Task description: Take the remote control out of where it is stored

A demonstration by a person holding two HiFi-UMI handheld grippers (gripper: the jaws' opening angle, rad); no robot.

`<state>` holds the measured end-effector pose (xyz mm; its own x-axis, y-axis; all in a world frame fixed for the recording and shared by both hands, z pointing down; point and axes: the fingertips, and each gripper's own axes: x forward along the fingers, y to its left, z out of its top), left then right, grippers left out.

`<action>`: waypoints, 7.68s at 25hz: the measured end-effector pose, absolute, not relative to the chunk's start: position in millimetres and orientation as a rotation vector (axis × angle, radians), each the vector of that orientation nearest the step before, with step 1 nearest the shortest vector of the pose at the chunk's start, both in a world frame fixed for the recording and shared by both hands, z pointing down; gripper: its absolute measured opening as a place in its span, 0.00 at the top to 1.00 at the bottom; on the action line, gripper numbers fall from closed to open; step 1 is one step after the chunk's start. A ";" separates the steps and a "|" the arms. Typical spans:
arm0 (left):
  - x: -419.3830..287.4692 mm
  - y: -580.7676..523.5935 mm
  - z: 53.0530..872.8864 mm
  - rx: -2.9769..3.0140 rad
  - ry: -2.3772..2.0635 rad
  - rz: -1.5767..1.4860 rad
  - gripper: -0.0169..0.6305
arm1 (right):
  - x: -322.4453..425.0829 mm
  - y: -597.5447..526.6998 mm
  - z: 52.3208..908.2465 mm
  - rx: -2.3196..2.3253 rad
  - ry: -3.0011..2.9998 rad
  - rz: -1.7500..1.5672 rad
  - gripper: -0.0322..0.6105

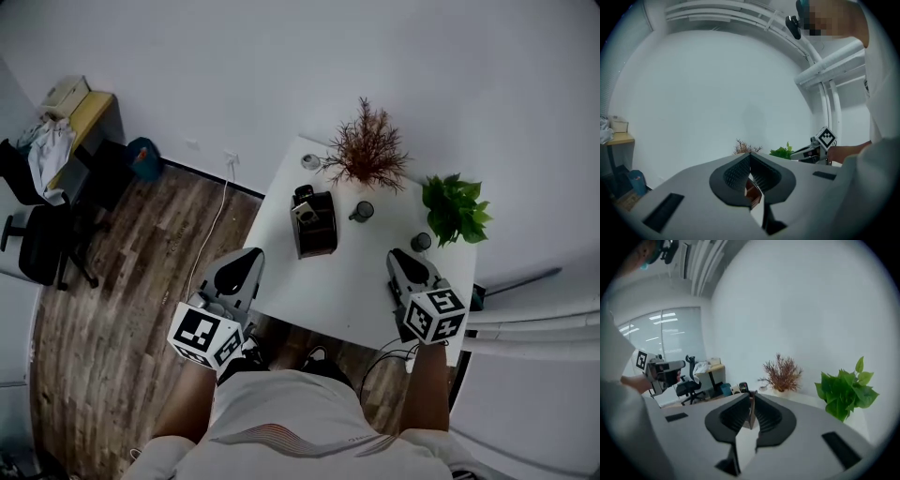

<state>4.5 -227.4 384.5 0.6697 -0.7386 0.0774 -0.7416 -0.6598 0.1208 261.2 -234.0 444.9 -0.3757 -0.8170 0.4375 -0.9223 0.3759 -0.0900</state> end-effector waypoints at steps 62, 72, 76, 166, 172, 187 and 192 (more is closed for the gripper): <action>-125.8 -214.2 433.1 2.483 -1.474 0.055 0.96 | 102.0 -372.9 563.1 1.454 -2.015 0.032 0.63; -114.0 -214.6 430.0 2.508 -1.440 0.066 0.96 | 99.0 -363.6 519.8 1.507 -2.158 0.003 0.66; -101.8 -212.6 424.2 2.535 -1.414 0.057 0.96 | 101.0 -348.5 476.7 1.532 -2.304 -0.002 0.66; -7.3 -197.0 361.7 2.798 -1.173 -0.019 0.96 | 204.1 -198.2 362.5 1.761 -2.580 0.147 0.93; -16.1 -195.0 355.5 2.809 -1.172 -0.025 0.96 | 192.3 -195.1 351.1 1.781 -2.582 0.066 0.93; -23.5 -191.4 357.4 2.802 -1.189 -0.031 0.96 | 184.7 -201.5 362.0 1.752 -2.508 0.084 0.93; -34.6 -193.8 362.8 2.783 -1.229 -0.016 0.96 | 176.3 -226.8 377.3 1.695 -2.399 0.036 0.92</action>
